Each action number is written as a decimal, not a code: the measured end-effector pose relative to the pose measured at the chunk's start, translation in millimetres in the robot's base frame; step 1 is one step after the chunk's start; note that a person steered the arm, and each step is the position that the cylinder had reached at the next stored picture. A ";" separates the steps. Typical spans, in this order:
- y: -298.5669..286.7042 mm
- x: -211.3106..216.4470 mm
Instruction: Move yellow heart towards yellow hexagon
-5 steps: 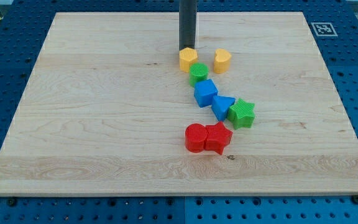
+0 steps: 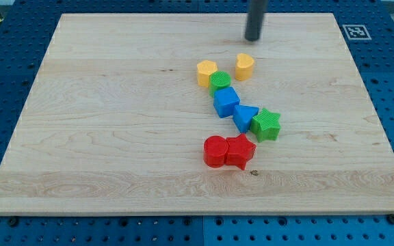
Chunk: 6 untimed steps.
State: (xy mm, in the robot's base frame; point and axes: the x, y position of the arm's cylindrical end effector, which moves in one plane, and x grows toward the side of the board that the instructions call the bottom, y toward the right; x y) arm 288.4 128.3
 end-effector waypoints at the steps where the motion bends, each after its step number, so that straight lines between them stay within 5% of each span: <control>1: 23.5 61.7; 2: 28.9 100.4; 6: -30.7 72.2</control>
